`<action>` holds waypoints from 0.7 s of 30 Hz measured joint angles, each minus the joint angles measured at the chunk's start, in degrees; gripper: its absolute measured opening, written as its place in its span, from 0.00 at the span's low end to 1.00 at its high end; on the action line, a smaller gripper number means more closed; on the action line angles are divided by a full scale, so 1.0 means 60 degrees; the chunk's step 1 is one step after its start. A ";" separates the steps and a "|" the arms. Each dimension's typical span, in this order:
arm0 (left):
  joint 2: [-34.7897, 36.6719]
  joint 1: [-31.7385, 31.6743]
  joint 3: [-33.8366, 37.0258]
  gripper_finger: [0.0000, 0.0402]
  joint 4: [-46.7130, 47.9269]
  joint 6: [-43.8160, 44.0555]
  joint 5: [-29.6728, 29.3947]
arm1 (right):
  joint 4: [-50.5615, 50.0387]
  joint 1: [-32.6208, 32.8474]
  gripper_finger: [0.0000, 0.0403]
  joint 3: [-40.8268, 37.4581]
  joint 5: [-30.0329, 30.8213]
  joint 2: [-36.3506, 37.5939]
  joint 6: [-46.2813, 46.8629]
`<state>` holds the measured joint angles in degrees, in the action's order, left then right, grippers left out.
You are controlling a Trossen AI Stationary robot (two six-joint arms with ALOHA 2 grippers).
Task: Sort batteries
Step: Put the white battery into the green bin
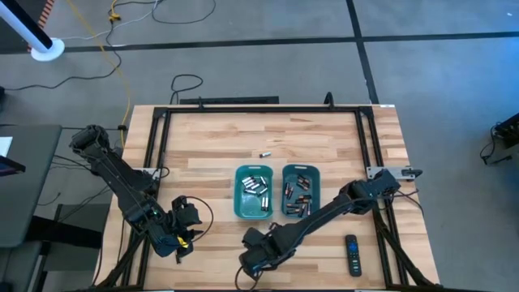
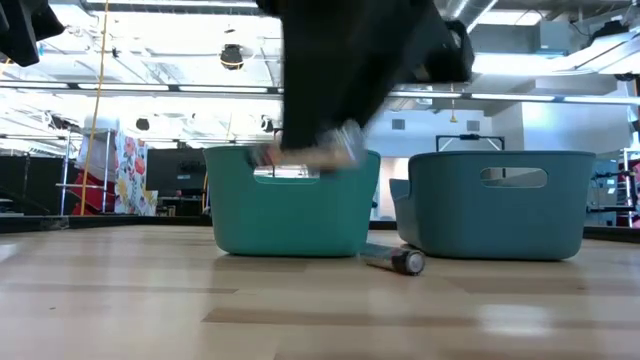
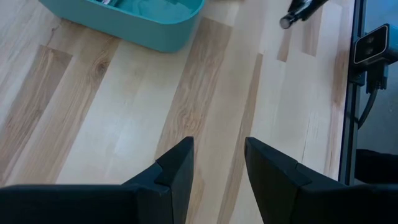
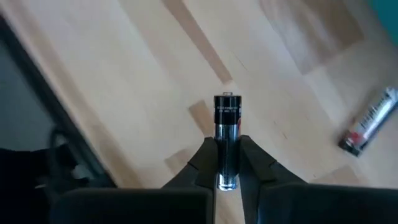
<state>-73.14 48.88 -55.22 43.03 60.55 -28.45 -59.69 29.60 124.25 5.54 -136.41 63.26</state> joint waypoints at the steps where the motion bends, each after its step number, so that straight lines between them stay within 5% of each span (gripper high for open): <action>1: 0.0000 0.0000 0.0000 0.35 0.0000 0.0001 0.0000 | -0.0156 -0.0042 0.11 0.0181 0.0019 0.0005 -0.0067; 9: 0.0000 -0.0002 0.0000 0.35 0.0000 0.0022 0.0000 | -0.1776 -0.0331 0.11 0.1793 0.0399 0.0017 -0.0853; 21: 0.0000 -0.0046 0.0000 0.35 0.0011 0.0048 -0.0040 | -0.2537 -0.1878 0.11 0.1703 0.1160 0.0533 -0.1994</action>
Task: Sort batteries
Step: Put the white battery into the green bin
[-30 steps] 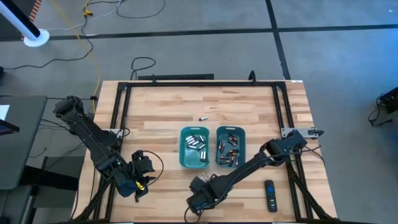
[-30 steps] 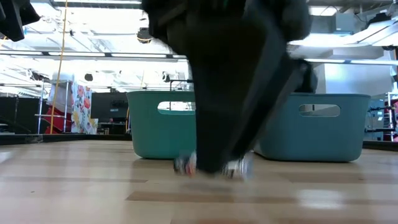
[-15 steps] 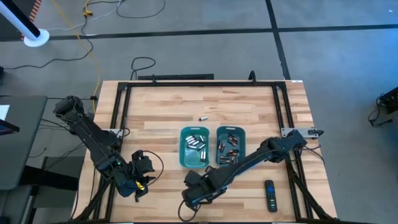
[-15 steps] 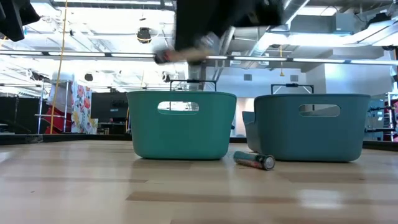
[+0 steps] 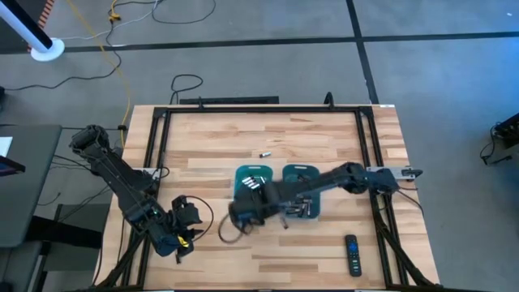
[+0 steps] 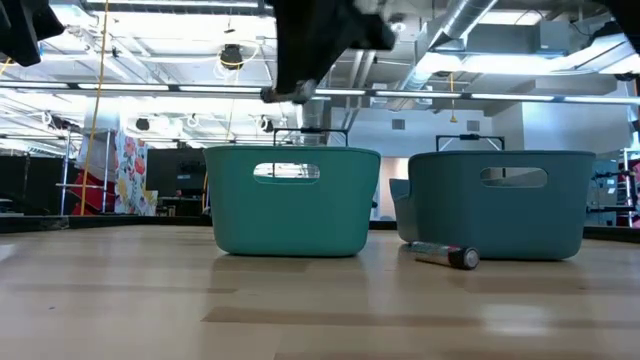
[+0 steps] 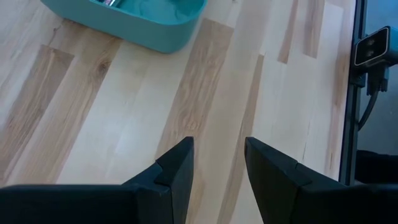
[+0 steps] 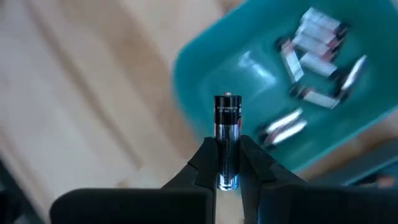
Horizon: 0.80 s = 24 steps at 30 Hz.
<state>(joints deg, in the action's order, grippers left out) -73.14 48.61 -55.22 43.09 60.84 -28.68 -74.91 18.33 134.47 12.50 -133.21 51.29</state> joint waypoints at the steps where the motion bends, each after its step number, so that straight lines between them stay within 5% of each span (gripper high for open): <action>1: 0.0000 -0.0029 0.0000 0.35 0.0006 0.0006 -0.0003 | 0.0095 -0.0183 0.11 0.0000 0.0002 -0.0005 -0.0089; 11: 0.0000 -0.0209 0.0000 0.35 0.0003 0.0035 -0.0059 | 0.0787 -0.1730 0.11 -0.1538 -0.1047 -0.0025 -0.0806; 24: 0.0000 -0.0140 0.0000 0.35 0.0189 0.0418 -0.0030 | 0.1886 -0.1625 0.20 -0.2357 -0.1132 -0.0036 -0.0986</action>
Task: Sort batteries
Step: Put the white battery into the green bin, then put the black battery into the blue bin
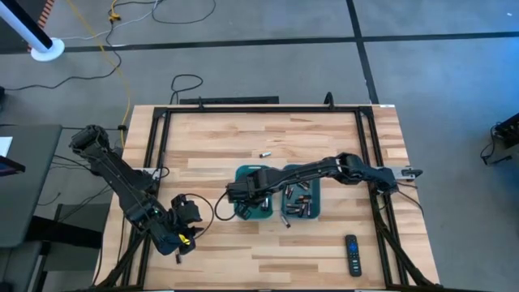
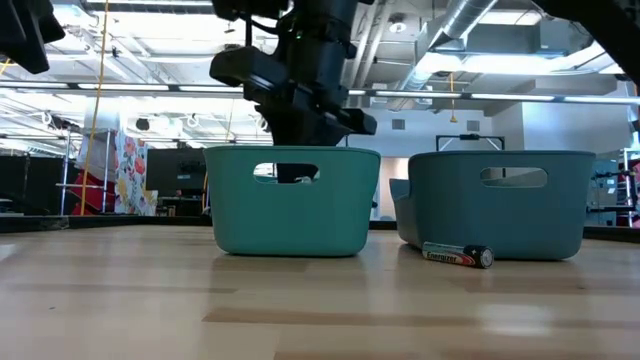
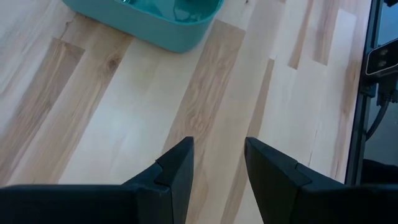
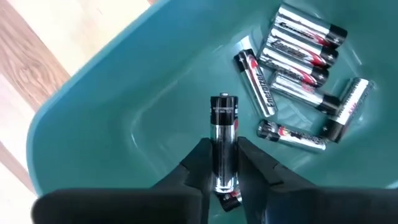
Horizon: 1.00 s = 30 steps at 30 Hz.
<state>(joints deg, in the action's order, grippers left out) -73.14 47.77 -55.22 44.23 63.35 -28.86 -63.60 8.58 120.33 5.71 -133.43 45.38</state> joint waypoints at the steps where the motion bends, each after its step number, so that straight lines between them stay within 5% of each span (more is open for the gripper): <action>1: 0.0000 0.0000 0.0000 0.35 -0.0006 -0.0002 0.0000 | -0.0025 0.0002 0.22 0.0000 0.0005 0.0000 0.0001; 11: 0.0000 0.0000 0.0000 0.35 -0.0022 0.0018 0.0000 | -0.0031 0.0011 0.32 0.0000 0.0030 0.0000 0.0038; 30: 0.0000 0.0000 -0.0002 0.35 -0.0033 0.0055 -0.0007 | -0.0052 0.0069 0.32 0.0000 0.0038 0.0035 0.0106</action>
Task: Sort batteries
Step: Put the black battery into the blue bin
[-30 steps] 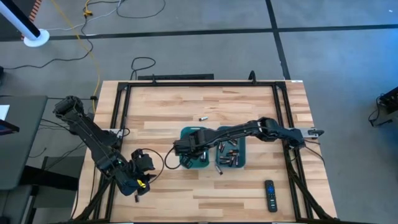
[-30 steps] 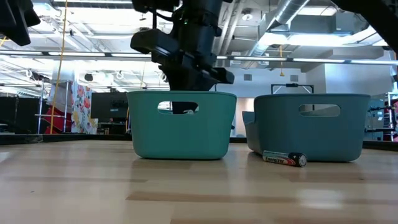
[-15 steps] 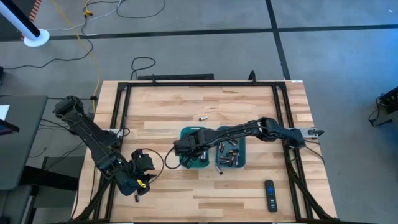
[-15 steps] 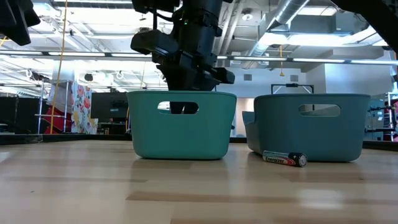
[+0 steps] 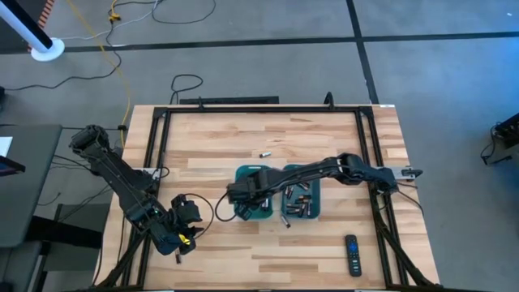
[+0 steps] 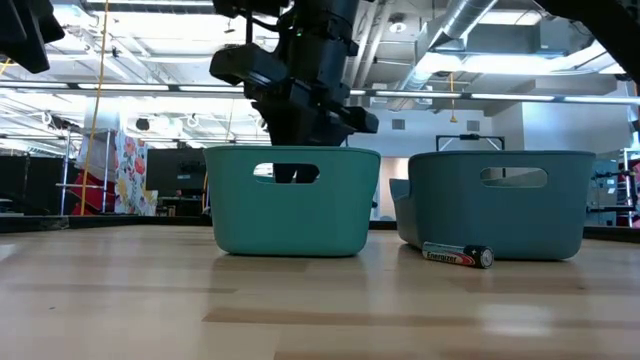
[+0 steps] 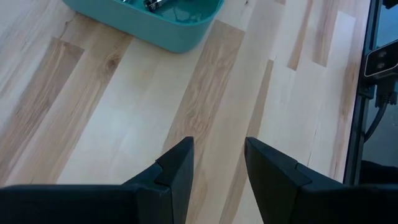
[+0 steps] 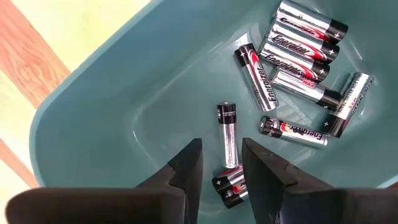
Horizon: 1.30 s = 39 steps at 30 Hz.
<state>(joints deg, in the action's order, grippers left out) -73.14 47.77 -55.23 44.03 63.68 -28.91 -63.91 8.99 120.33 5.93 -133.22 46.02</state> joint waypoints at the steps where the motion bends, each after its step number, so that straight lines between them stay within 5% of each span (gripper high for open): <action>1: 0.0000 0.0000 -0.0002 0.35 0.0002 0.0003 0.0000 | -0.0024 0.0003 0.32 0.0000 0.0000 0.0037 0.0000; 21: 0.0000 0.0000 -0.0002 0.35 0.0007 0.0036 0.0004 | -0.0080 0.0734 0.29 0.0004 0.1780 0.1708 0.0195; 39: 0.0000 0.0000 -0.0006 0.35 0.0047 0.0106 0.0084 | -0.1303 0.2313 0.29 0.0004 0.3801 0.1984 0.2256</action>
<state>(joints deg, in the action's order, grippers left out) -73.14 47.77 -55.27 44.31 64.31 -28.40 -71.73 22.87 120.36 28.74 -121.31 59.56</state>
